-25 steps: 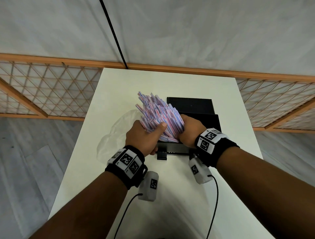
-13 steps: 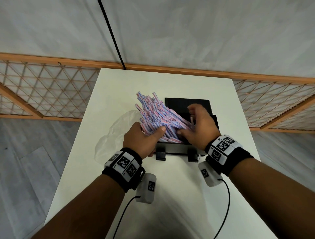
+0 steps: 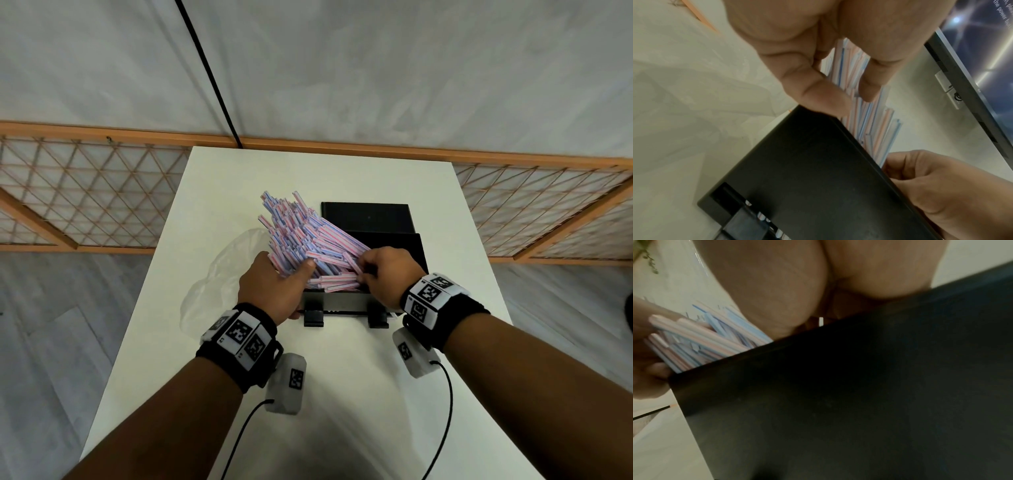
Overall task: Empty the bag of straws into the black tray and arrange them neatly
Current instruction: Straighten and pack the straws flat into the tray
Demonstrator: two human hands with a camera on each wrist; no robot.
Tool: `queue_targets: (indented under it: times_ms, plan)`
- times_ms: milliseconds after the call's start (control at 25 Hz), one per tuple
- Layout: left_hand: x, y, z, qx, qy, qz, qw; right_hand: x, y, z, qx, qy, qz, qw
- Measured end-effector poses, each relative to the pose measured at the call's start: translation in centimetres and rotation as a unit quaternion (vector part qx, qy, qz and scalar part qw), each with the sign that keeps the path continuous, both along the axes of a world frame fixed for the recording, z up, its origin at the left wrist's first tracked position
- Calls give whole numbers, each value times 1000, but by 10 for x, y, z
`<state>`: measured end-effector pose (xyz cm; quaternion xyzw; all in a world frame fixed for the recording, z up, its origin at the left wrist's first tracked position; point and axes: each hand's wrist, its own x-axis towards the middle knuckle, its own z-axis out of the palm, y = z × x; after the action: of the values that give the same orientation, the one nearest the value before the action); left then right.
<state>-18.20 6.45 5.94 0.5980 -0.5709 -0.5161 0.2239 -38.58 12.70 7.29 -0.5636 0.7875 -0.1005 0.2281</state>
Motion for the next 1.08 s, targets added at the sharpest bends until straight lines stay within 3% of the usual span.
queue_targets:
  times_ms: [160, 280, 360, 560, 720, 880, 1080]
  plan:
    - [-1, 0, 7, 3, -1, 4, 1000, 7, -5, 16, -96, -15, 14, 995]
    - [0, 2, 11, 6, 3, 12, 1000, 15, -14, 41, -206, -11, 72, 976]
    - [0, 3, 14, 12, 7, 18, 1000, 18, -22, 50, -222, -5, 97, 970]
    - [4, 6, 21, 28, 22, 18, 999, 0, -2, 25, -111, -25, -20, 993]
    - [4, 9, 23, 36, 28, 12, 999, 4, 14, 0, 14, -32, 19, 999]
    - [-7, 10, 33, 29, 22, -9, 999, 15, 6, -8, 43, -12, 57, 997]
    - [-20, 6, 39, 58, 26, -14, 998, 17, -4, -14, 68, -9, 34, 997]
